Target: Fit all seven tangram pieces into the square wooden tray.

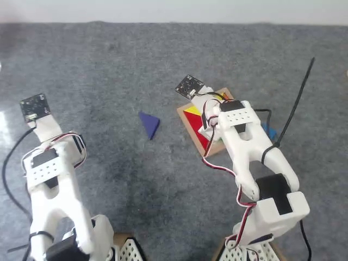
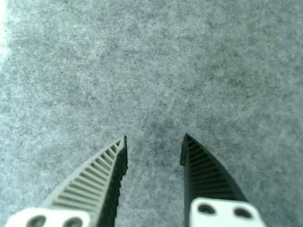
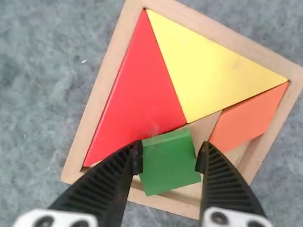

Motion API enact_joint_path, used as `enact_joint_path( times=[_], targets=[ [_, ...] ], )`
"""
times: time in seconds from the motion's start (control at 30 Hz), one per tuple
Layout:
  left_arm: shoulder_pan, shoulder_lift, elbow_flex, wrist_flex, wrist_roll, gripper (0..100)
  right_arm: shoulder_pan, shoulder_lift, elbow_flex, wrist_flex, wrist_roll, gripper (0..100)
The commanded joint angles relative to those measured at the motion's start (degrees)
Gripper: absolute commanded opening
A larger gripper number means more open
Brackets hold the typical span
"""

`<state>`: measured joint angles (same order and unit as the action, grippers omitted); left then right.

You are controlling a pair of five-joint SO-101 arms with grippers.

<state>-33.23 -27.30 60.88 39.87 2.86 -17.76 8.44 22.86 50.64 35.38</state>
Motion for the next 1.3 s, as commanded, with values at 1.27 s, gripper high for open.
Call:
enact_joint_path(
  times=[1.27],
  targets=[
    [0.09, -2.20, -1.19, 0.35, -0.53, 18, 8.04, 3.12, -8.18, -2.86, -5.71, 20.9]
  ],
)
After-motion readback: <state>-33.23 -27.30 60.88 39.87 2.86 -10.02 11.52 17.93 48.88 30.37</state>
